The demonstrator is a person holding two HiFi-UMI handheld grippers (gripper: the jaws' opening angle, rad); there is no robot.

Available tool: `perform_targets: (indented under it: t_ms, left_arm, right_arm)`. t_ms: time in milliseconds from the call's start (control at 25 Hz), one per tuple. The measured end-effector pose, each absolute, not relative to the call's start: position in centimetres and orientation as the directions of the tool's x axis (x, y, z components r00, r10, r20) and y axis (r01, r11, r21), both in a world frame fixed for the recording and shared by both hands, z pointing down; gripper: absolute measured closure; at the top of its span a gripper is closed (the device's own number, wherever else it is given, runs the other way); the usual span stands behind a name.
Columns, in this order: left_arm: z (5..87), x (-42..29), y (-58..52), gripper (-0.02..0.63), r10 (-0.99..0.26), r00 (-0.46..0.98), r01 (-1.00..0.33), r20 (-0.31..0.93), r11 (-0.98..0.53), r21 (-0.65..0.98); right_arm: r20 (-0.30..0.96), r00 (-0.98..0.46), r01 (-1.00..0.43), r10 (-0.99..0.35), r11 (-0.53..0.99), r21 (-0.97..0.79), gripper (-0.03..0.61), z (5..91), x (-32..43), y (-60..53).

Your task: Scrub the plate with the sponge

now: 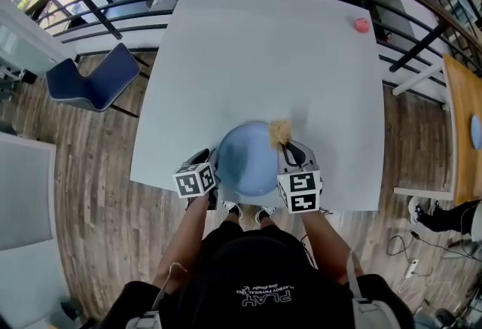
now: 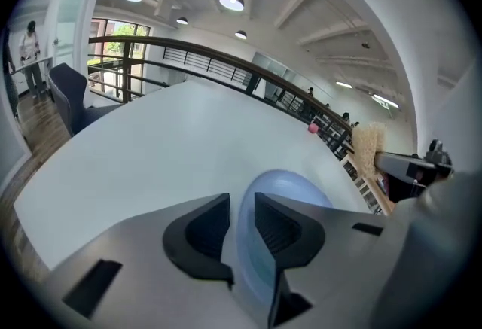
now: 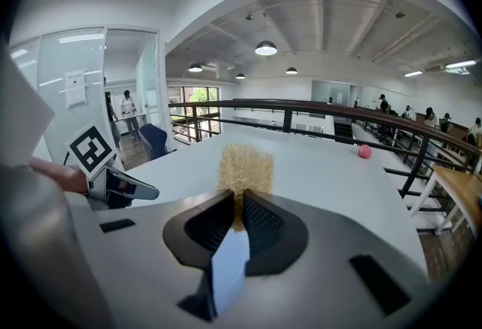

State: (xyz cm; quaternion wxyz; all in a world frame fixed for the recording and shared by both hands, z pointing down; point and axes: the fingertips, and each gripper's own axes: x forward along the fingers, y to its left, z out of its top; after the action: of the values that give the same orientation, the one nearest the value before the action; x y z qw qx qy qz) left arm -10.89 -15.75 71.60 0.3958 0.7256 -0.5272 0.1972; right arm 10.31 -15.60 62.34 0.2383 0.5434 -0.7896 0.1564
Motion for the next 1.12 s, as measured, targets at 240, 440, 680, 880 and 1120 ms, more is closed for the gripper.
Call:
perform_targets:
  t_ms: [240,440,680,880,1120]
  left_arm:
    - [63.8,-10.5,-19.0,0.559,-0.749,0.391,-0.907,0.535,-0.215,0.362]
    - [56.9,-10.4,-21.2,0.601,-0.824,0.430,-0.888,0.369,-0.312,0.338]
    - [50.4,-9.6,-22.3,0.603,-0.845,0.491,-0.855,0.211,-0.423,0.299]
    - [45.2,-8.6,-22.4,0.603,-0.848,0.527,-0.832,0.059,-0.500,0.242]
    - [42.9,-8.7,-22.5,0.603,-0.855,0.519,-0.841,0.018,-0.506,0.192]
  right_arm:
    - [0.476,-0.306,-0.928,-0.824,0.370,0.044,0.534,58.8,9.5,-16.9]
    - [0.396,-0.304,-0.927,-0.866,0.365,0.087,0.534,54.7,8.9,-18.2]
    - [0.304,-0.314,-0.922,-0.899,0.365,0.129,0.534,50.1,8.3,-19.1]
    - [0.243,-0.306,-0.927,-0.921,0.346,0.145,0.534,47.8,8.8,-19.5]
    - [0.205,-0.307,-0.929,-0.929,0.340,0.147,0.534,45.6,8.6,-19.2]
